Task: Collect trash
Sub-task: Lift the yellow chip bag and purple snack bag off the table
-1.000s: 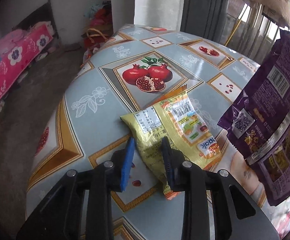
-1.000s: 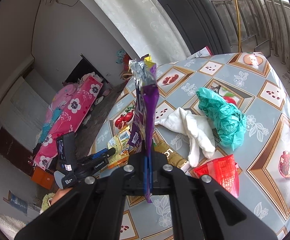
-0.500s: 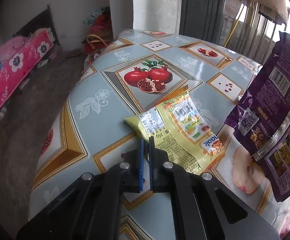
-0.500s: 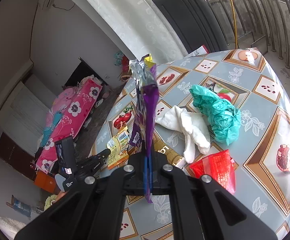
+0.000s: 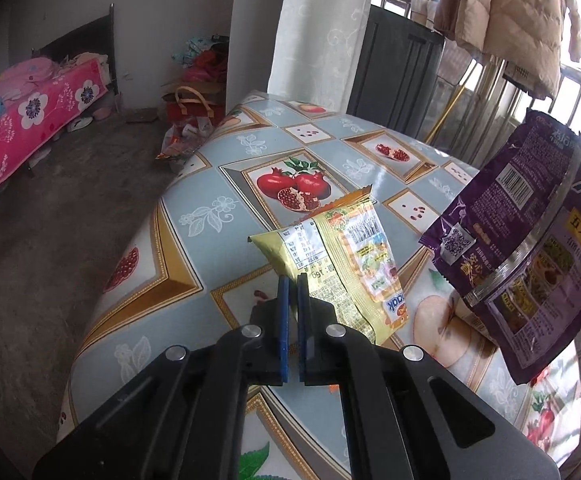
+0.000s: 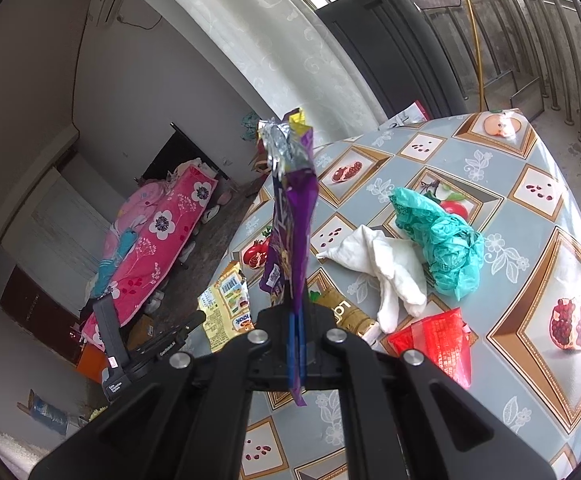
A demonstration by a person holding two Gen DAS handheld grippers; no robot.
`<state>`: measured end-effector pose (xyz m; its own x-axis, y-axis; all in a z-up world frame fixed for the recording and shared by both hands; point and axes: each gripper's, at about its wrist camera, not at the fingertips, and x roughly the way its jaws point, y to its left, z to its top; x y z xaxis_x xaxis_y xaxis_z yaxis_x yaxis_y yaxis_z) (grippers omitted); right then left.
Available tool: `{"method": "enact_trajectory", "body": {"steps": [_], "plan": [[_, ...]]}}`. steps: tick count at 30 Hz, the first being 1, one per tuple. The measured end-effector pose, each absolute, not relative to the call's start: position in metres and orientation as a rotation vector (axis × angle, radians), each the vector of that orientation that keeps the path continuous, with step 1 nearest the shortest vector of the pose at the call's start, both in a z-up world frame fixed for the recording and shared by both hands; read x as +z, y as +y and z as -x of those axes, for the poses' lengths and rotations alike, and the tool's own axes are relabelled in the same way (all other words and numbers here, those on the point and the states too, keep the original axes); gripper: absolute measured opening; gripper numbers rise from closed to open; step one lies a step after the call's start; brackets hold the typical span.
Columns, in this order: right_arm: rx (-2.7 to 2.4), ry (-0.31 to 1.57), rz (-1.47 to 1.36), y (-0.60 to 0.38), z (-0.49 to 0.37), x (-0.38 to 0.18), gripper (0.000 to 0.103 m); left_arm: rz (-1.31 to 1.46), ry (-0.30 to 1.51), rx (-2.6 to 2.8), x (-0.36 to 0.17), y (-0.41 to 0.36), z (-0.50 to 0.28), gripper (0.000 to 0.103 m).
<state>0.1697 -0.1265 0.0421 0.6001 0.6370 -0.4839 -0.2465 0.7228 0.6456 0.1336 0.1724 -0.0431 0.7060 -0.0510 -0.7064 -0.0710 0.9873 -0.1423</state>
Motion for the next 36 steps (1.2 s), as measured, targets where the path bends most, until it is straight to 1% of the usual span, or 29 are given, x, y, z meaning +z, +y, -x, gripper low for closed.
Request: {"method": "enact_trajectory", "body": {"steps": [15,36], "plan": [[0.522,0.728,-0.559,-0.14,-0.158,0.065,0.001,0.192,0.67,-0.048,-0.004,0.15,-0.114,0.002],[0.454,0.598,-0.594,-0.194,-0.117,0.1,0.001,0.177,0.544,-0.185,0.043,0.101,-0.108,0.002]]}}
